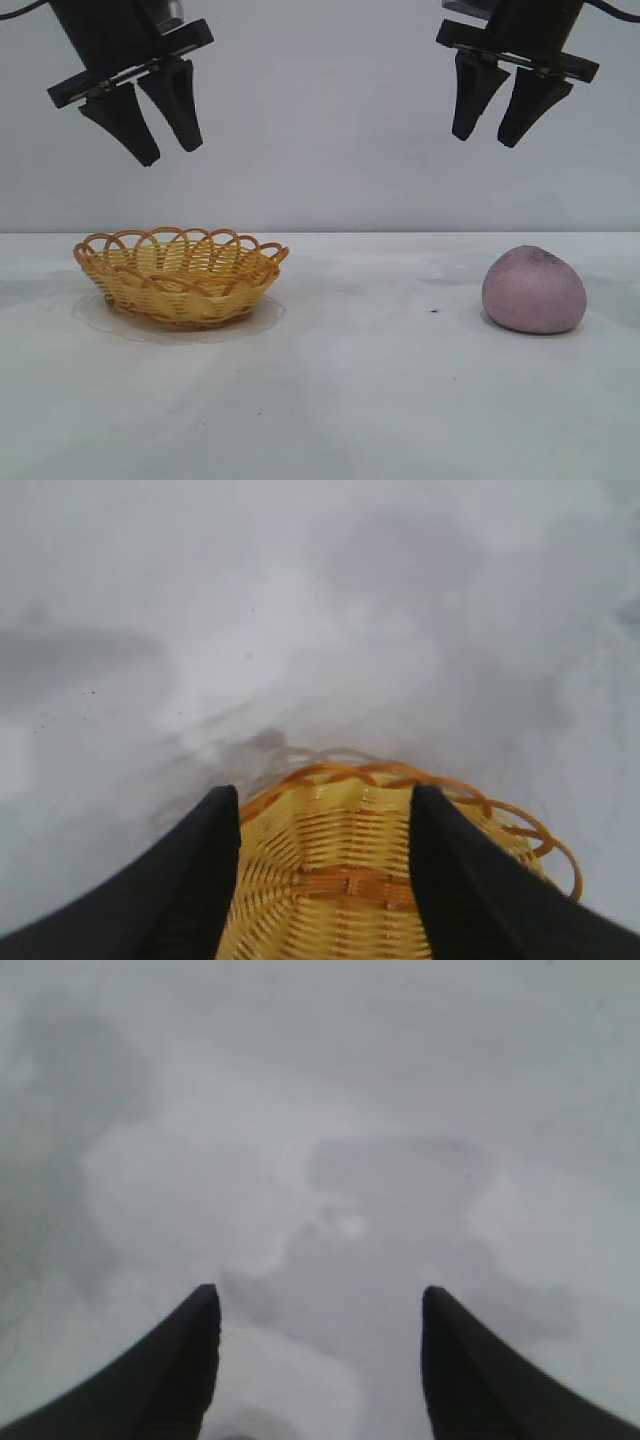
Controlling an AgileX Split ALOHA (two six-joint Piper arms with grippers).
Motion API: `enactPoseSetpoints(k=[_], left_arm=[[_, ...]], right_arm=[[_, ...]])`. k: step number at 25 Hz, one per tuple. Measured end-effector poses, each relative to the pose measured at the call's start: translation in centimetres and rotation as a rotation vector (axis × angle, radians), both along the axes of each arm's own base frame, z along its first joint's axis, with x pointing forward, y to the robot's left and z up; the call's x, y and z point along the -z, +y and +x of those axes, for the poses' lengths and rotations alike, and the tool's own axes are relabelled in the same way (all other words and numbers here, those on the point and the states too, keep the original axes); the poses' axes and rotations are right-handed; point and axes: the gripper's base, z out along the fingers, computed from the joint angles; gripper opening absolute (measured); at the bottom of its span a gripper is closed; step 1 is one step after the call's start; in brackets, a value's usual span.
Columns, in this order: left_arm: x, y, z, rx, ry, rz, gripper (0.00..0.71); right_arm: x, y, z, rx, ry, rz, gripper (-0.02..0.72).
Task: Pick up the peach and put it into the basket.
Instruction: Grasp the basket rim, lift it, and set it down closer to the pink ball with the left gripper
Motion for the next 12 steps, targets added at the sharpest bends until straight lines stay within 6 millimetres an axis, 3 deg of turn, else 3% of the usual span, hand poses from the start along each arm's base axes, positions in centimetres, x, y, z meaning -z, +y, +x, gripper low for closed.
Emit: enactPoseSetpoints(k=[12], left_arm=[[1.7, 1.4, -0.8, 0.175, 0.089, 0.223, 0.331]], right_arm=[[0.0, 0.0, 0.0, -0.001, 0.002, 0.0, 0.372]])
